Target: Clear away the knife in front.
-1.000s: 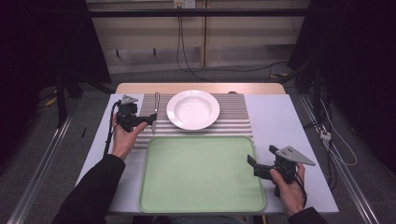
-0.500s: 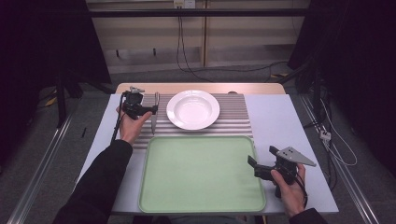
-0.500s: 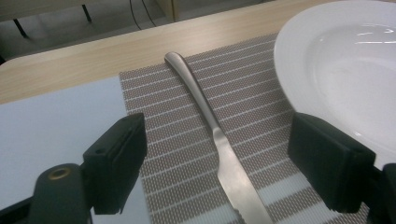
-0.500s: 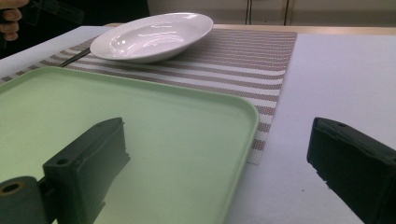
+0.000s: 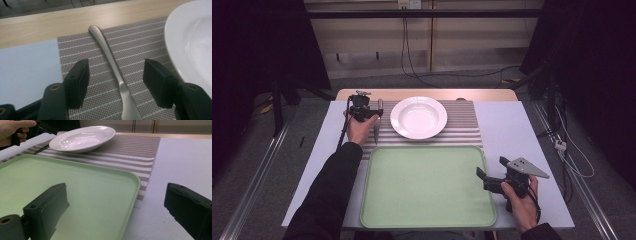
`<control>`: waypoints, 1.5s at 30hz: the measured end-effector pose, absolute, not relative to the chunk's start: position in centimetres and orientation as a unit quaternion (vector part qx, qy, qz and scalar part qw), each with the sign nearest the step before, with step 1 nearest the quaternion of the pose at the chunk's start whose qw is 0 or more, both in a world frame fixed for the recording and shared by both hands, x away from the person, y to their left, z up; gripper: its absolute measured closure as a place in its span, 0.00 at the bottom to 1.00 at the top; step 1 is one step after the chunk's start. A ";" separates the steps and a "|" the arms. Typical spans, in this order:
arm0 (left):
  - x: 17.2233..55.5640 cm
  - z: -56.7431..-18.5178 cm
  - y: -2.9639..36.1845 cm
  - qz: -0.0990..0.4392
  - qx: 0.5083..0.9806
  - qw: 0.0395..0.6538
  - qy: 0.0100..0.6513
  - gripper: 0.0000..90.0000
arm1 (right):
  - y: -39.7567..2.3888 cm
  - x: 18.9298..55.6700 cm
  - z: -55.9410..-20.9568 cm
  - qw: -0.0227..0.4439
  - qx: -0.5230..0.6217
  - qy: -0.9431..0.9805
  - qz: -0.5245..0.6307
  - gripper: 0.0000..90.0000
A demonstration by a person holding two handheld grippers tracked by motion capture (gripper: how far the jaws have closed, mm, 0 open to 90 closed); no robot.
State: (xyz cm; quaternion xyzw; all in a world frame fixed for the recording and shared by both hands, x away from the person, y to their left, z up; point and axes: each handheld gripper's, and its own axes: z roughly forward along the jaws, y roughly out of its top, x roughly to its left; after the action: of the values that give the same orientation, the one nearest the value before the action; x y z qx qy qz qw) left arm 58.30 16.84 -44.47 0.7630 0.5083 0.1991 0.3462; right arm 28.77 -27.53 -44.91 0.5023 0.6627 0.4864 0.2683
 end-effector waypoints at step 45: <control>59.4 -45.2 15.6 0.148 0.793 0.275 0.523 0.88 | -27.5 28.7 -45.0 0.255 0.502 0.663 0.493 0.08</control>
State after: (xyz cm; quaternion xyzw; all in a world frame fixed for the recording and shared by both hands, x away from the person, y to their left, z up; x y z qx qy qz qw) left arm 59.38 15.56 -45.22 0.7932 0.5229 0.1480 0.2750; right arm 28.74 -27.48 -45.02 0.5025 0.6627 0.4935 0.2545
